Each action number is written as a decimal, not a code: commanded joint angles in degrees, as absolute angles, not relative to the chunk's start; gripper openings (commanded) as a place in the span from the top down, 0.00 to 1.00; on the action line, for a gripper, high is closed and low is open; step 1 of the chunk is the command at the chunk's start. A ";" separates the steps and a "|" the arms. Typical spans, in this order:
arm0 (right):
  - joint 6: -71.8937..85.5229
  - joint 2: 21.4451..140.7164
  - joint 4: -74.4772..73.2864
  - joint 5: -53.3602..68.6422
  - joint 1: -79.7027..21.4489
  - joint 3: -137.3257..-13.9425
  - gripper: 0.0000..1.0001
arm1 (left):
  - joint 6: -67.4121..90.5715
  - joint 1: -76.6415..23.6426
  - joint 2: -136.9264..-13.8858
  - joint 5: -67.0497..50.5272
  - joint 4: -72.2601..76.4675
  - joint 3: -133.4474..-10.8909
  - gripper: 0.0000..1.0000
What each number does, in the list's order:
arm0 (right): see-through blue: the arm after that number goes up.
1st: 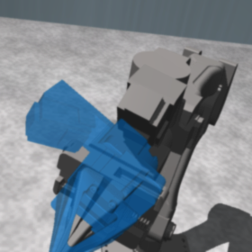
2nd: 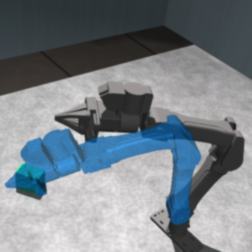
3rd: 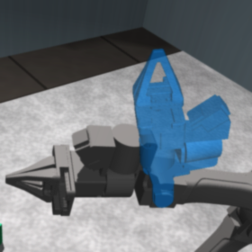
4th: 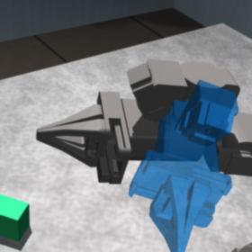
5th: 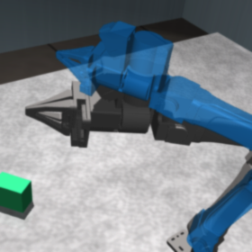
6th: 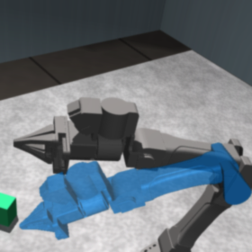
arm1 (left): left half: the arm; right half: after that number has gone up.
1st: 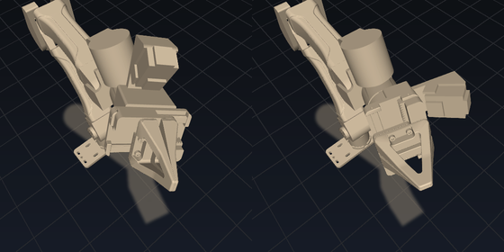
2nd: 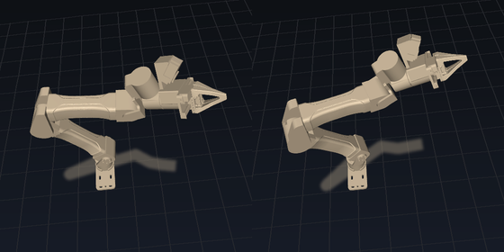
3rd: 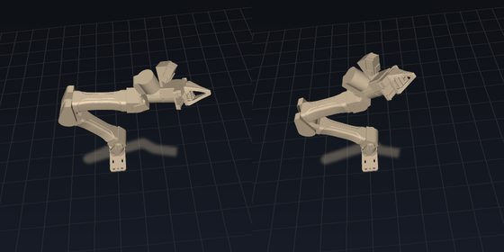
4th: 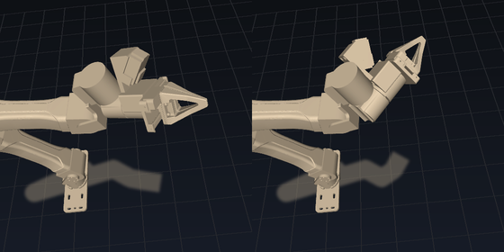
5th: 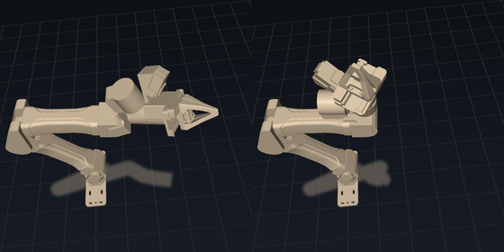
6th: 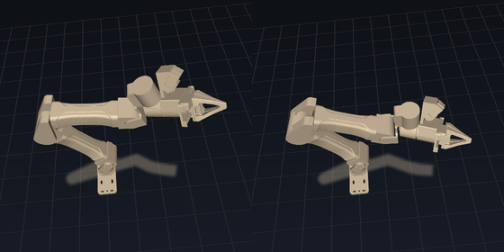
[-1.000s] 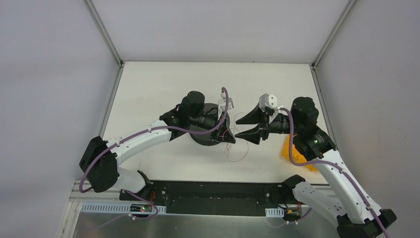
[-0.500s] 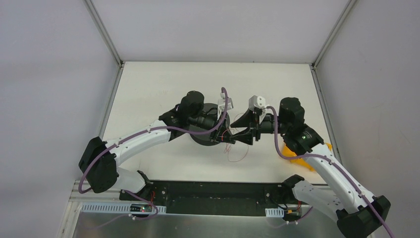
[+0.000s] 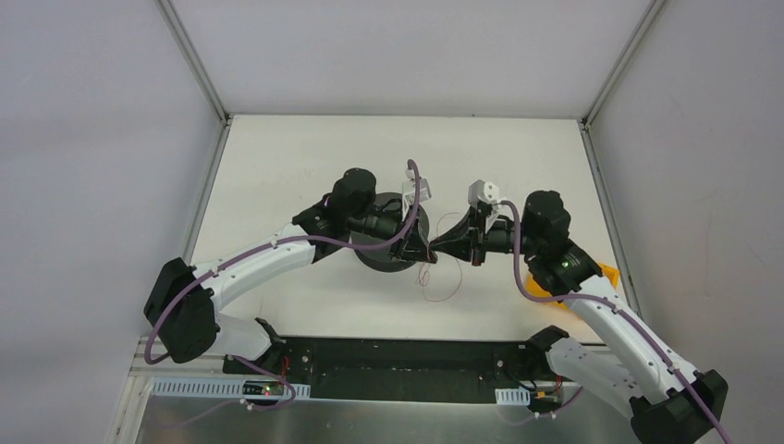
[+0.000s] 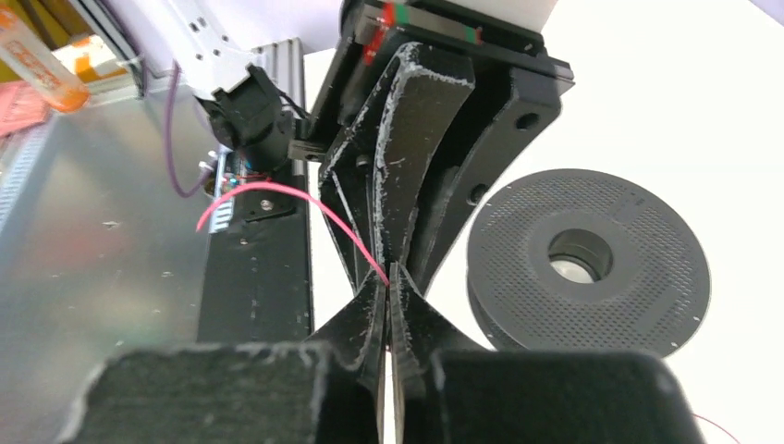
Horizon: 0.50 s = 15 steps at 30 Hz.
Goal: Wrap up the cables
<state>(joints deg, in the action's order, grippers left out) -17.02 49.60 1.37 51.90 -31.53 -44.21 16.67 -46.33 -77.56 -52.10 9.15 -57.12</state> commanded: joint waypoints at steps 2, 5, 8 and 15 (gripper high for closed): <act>-12.24 45.63 4.90 45.89 -31.88 -44.11 1.00 | 11.86 -46.99 -74.07 -48.62 8.13 -57.61 0.69; -9.42 43.71 -2.28 38.17 -31.83 -47.28 1.00 | 6.39 -46.99 -72.33 -41.24 0.60 -58.08 0.58; -6.85 41.73 -10.23 28.73 -31.90 -50.21 1.00 | 1.00 -47.11 -69.11 -32.88 -2.02 -56.22 0.53; -0.52 36.83 -21.84 8.45 -31.90 -55.79 1.00 | -18.44 -50.31 -65.77 -13.72 -4.14 -51.28 0.45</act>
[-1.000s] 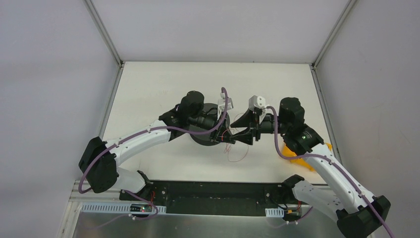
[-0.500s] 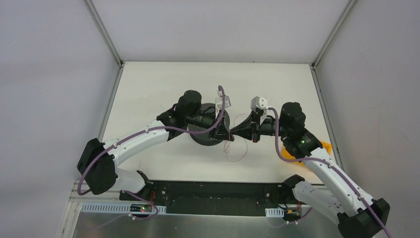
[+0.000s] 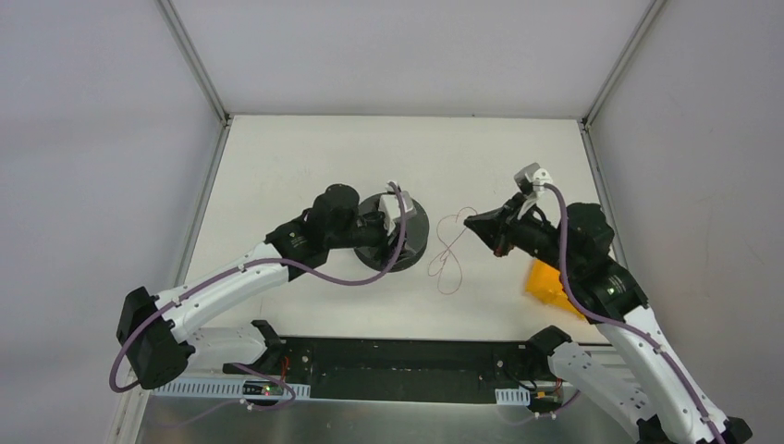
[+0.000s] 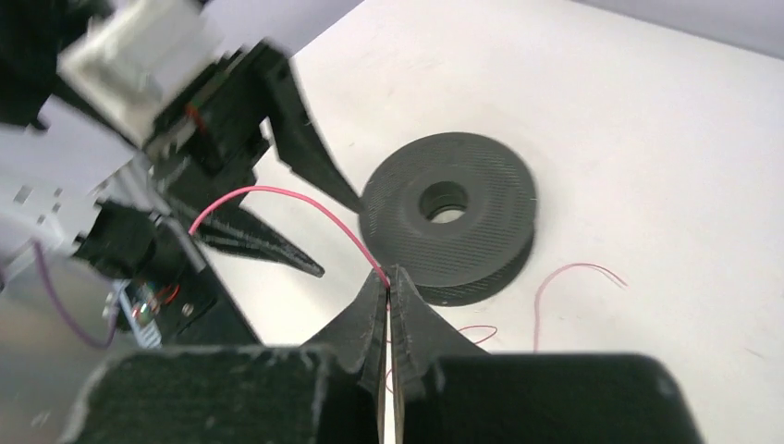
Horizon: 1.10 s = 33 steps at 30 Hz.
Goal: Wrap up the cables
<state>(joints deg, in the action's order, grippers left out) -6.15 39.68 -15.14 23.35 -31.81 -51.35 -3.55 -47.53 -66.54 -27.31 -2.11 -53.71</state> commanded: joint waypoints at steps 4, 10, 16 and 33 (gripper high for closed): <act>3.16 34.01 -24.27 1.69 -31.90 -56.70 1.00 | -27.79 -54.75 -69.03 -3.03 -3.81 -49.54 0.44; 3.66 30.02 -25.49 -2.18 -31.83 -56.49 1.00 | -34.28 -60.56 -77.00 11.19 3.81 -45.58 0.41; 2.91 27.18 -25.69 -2.39 -31.86 -55.93 1.00 | -36.82 -61.30 -83.16 16.73 11.81 -42.65 0.39; 1.93 26.10 -25.45 -2.69 -31.83 -53.34 1.00 | -41.04 -61.87 -91.48 37.02 27.22 -43.26 0.88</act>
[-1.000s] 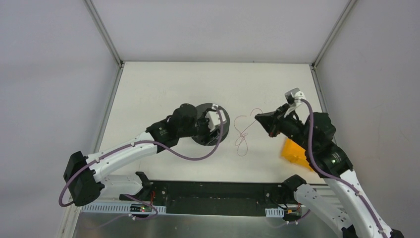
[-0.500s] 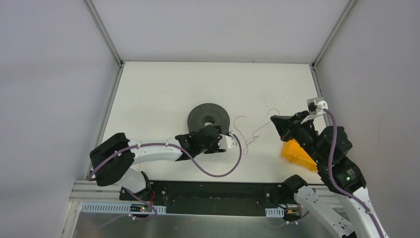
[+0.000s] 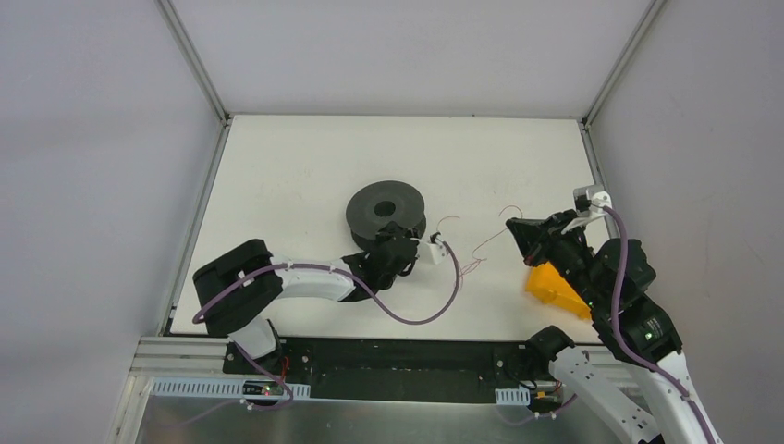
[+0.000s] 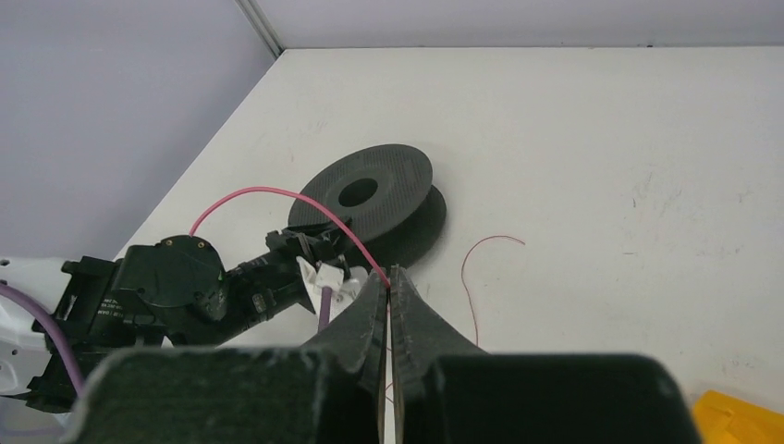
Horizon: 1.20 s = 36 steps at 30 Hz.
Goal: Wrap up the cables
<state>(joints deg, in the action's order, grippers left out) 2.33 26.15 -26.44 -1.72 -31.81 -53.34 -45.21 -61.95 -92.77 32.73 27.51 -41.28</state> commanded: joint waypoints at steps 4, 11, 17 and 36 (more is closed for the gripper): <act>2.32 26.54 -25.78 -1.43 -31.86 -53.12 1.00 | -32.79 -61.81 -83.35 33.54 16.15 -46.64 1.00; 1.86 27.38 -23.35 0.38 -31.89 -50.90 1.00 | -19.33 -58.24 -71.14 13.24 -12.21 -58.23 1.00; -1.85 29.72 -18.67 2.38 -31.89 -47.91 1.00 | -13.89 -50.22 -63.51 -3.28 -19.68 -59.38 1.00; -50.75 66.57 5.19 -35.18 -17.14 -78.52 1.00 | -9.75 -40.25 -61.15 -19.68 -26.28 -58.14 1.00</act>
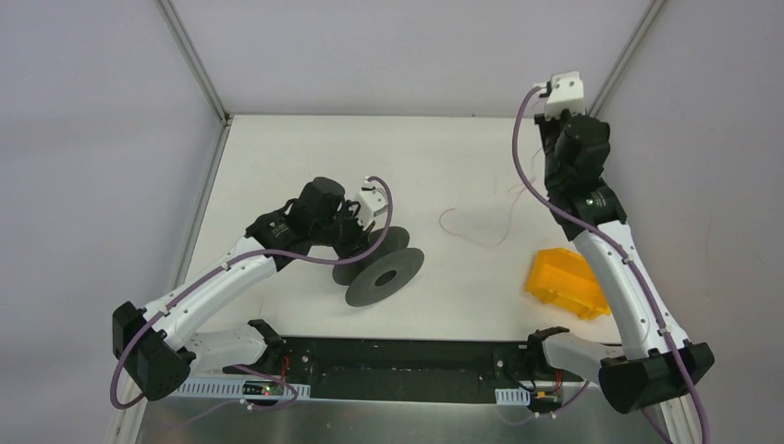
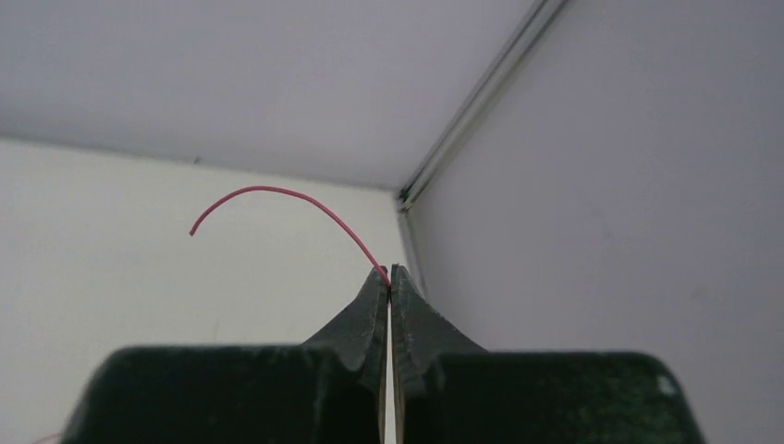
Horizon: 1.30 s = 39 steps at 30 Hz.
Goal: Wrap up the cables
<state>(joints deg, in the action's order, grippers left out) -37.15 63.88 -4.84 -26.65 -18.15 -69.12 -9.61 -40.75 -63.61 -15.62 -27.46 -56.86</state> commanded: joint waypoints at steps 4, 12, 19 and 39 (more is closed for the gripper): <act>-50.63 69.62 2.79 -31.21 -17.33 -82.49 1.00 | -9.21 -40.17 -60.71 -20.04 -26.20 -57.33 1.00; -22.60 58.58 -3.06 6.58 -20.62 -58.50 1.00 | -4.88 -39.64 -62.44 -24.19 -23.05 -56.30 1.00; -17.31 57.58 6.02 12.41 -26.44 -42.48 1.00 | -3.65 -38.44 -62.96 -24.63 -23.17 -56.55 0.90; -31.81 67.74 19.22 15.96 -41.44 -44.45 1.00 | 4.11 -35.80 -63.28 -24.58 -26.47 -60.68 0.65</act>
